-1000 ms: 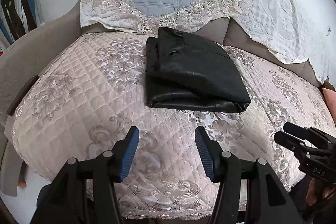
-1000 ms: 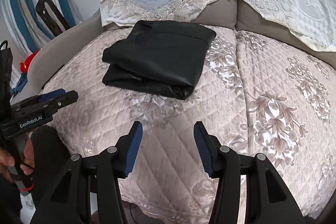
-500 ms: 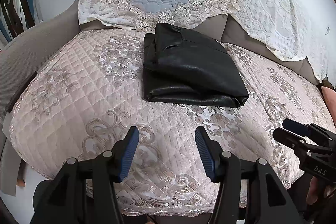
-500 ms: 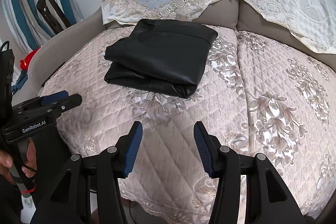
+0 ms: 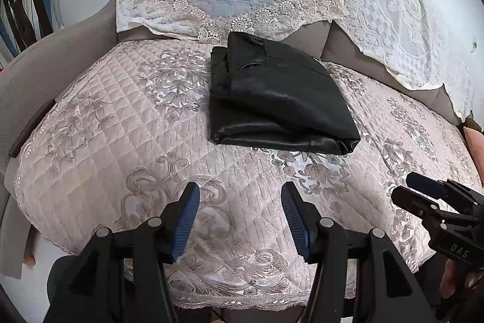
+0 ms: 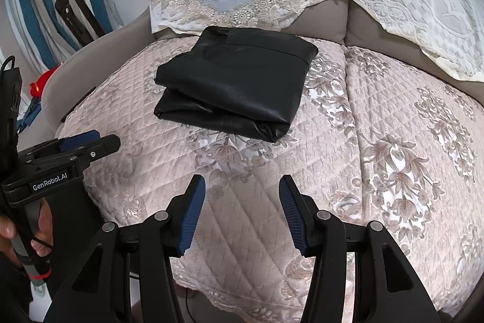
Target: Fold large clothes
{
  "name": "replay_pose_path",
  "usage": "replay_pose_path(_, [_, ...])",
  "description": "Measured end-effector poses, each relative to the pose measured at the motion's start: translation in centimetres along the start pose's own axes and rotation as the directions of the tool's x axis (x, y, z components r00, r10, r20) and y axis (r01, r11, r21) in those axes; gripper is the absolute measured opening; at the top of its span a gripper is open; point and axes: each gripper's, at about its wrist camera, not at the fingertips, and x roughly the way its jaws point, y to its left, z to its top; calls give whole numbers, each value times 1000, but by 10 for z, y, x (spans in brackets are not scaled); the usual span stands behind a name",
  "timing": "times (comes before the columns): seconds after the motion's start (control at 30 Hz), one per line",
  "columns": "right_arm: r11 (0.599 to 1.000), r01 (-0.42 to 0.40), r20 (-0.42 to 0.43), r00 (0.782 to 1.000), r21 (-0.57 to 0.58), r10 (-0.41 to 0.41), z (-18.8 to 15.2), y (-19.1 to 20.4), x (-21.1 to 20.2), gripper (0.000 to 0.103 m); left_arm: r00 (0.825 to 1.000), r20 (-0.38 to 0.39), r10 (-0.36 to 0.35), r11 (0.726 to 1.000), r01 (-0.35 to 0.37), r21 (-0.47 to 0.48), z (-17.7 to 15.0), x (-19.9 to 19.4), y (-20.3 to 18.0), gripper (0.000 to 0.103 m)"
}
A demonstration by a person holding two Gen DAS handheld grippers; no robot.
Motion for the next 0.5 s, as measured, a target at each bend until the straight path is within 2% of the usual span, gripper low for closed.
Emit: replay_pose_path(0.5, [1000, 0, 3, 1000, -9, 0, 1, 0, -1, 52, 1000, -10, 2, 1000, -2, -22, -1, 1, 2, 58])
